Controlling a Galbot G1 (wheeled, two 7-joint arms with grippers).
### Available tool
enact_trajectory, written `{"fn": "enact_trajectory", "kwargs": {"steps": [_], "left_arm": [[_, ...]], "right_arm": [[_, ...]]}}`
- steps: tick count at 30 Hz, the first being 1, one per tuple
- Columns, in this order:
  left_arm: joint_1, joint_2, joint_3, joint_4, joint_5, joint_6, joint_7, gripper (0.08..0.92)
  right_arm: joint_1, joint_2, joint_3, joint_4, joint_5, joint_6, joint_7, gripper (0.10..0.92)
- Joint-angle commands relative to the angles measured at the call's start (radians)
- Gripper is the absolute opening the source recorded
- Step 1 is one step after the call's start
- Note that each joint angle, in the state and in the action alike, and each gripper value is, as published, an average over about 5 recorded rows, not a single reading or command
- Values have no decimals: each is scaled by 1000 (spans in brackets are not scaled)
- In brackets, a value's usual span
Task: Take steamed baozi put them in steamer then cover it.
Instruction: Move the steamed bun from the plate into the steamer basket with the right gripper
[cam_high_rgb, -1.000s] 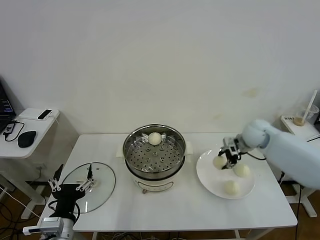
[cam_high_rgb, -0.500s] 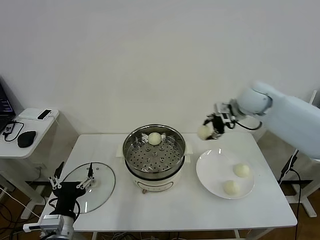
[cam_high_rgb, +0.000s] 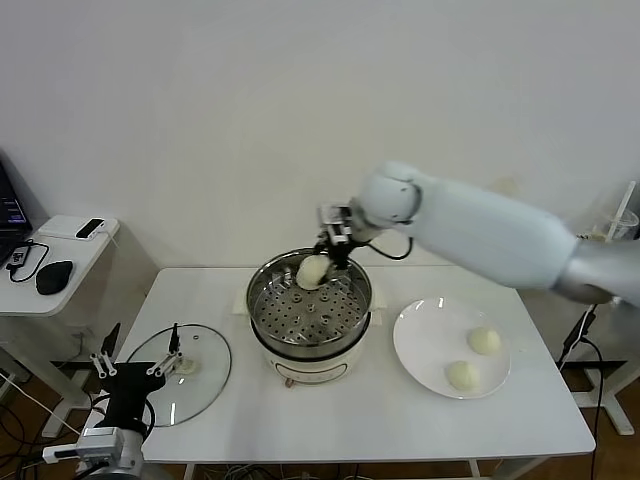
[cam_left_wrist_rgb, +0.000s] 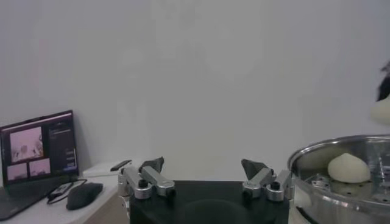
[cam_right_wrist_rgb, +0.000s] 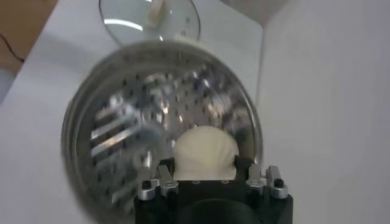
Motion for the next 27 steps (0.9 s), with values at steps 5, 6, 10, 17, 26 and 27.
{"fn": "enact_trajectory", "kwargs": {"steps": [5,6,10,17,26,27], "left_arm": [[0,-7,-6,-4,-1,-1,-1,823],[0,-8,-7,-4,-2,-1,-2,823],[2,-9,-12,-4,-6,-3,-2,823],[-2,-5,-19,-1,-13,-3,-2,823],[-3,-7,-17,-3,-14,-4,-3,823],[-2,-7,-17,-4,-15,-4,-4,823]], "right_arm": [[-67,242,-32,-191,14,-56,40,628],[-70,248,-34,-201,4,-57,39,628],[-82,265,-43,-241,-33,-54,39,628],[-97,281,-46,-288,-61,-43,34,628],[-94,283,-41,-309,-80,-32,22,768],[-86,274,-40,-301,-83,-29,11,789]]}}
